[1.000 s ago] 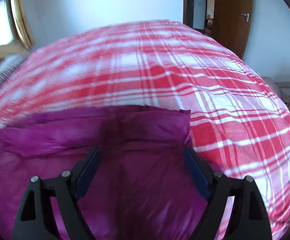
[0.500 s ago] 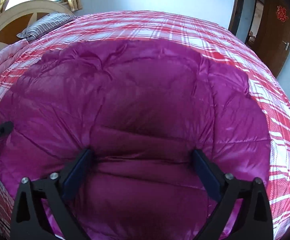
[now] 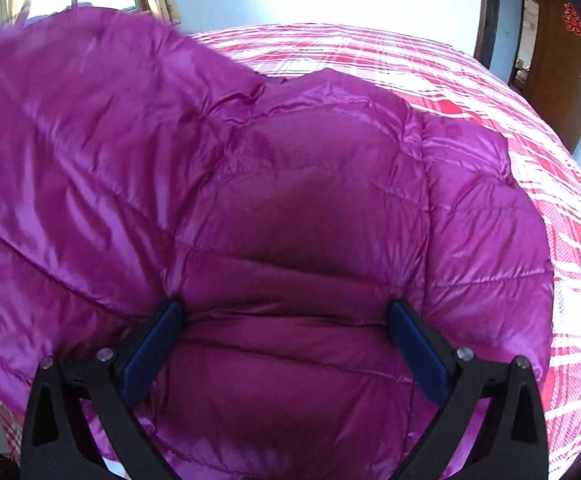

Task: Fold large clothes
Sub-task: 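Grasp the jacket with the right tool while the left tool holds it up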

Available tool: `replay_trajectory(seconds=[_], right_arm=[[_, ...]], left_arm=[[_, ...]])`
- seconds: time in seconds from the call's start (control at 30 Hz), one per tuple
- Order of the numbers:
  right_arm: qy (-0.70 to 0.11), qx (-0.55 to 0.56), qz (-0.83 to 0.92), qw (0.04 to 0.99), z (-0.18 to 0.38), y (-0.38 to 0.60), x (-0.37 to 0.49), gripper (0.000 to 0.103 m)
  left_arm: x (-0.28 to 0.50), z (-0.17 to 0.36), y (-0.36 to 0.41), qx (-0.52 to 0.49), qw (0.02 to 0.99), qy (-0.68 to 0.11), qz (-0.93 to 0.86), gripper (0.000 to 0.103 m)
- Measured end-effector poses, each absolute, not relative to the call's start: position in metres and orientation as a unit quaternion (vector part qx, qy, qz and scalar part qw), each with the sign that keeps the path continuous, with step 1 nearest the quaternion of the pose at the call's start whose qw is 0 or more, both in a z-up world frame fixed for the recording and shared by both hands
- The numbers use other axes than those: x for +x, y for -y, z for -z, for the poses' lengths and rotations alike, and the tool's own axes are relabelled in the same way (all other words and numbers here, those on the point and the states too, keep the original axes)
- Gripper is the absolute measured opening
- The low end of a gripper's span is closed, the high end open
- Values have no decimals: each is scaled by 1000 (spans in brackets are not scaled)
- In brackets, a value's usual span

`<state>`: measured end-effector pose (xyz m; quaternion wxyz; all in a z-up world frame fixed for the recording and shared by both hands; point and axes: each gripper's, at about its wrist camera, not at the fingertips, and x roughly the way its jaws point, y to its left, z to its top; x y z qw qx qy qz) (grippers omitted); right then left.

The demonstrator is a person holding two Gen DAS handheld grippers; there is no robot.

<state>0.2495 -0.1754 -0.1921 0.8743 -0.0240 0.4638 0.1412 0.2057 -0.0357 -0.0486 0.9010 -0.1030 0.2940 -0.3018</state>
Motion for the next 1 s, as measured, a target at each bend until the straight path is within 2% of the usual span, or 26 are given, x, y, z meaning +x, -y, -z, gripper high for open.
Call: replay_trajectory(seconds=[0.17, 0.3, 0.37, 0.47, 0.57, 0.73, 0.83, 0.87, 0.9, 0.93, 1.0], right_arm=[[-451, 16, -152, 879, 168, 221, 227, 100], [-421, 97, -118, 894, 144, 295, 211, 100], [-389, 171, -105, 899, 129, 340, 205, 98], [-346, 222, -109, 905, 111, 375, 201, 95], [-343, 237, -143, 898, 100, 381, 212, 88], [-376, 208, -204, 880, 94, 357, 254, 83], [-419, 204, -238, 852, 107, 342, 281, 71], [-430, 194, -238, 849, 111, 336, 288, 55], [-440, 180, -224, 850, 115, 333, 292, 45], [-450, 171, -211, 851, 116, 329, 292, 28], [-451, 170, -202, 853, 118, 331, 291, 22]], left_arm=[[206, 37, 117, -15, 899, -279, 337, 19], [213, 63, 171, 35, 903, -271, 333, 19], [218, 79, 197, 57, 903, -272, 328, 20], [217, 112, 245, 115, 903, -266, 316, 21], [209, 139, 275, 183, 903, -245, 302, 25], [203, 148, 279, 207, 903, -229, 300, 31], [198, 144, 279, 212, 901, -226, 304, 35], [195, 142, 276, 211, 900, -226, 308, 42], [192, 139, 273, 211, 899, -226, 312, 45], [187, 136, 268, 209, 900, -223, 313, 50], [176, 127, 254, 200, 902, -216, 316, 57]])
